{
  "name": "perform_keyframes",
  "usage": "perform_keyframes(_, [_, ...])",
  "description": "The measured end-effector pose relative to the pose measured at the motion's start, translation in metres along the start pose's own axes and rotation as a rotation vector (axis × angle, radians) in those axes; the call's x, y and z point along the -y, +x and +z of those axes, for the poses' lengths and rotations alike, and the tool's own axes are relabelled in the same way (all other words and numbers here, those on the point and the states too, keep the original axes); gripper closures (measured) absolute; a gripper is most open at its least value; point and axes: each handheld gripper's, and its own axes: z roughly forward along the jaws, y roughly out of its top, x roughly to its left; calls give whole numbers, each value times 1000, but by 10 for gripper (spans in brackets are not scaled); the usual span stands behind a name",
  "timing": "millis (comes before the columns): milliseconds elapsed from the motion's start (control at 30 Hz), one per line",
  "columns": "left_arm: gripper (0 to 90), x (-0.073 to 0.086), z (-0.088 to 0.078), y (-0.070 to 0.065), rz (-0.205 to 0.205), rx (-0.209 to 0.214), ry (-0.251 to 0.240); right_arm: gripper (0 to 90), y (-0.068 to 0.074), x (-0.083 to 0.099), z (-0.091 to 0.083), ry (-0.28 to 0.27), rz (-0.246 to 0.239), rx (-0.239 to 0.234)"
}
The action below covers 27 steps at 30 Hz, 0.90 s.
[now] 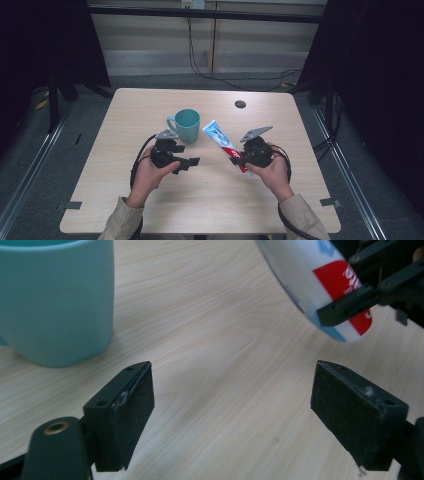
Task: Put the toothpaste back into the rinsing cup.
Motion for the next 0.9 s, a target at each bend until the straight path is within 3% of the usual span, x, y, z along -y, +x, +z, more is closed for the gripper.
perform_keyframes(400, [207,-18,4,-6,-5,5,-15,733,4,-3,5,-19,-7,-13])
perform_keyframes(900, [268,-32,16,-14,-56,36,-40,732,15,-7,12,-45,-25,-51])
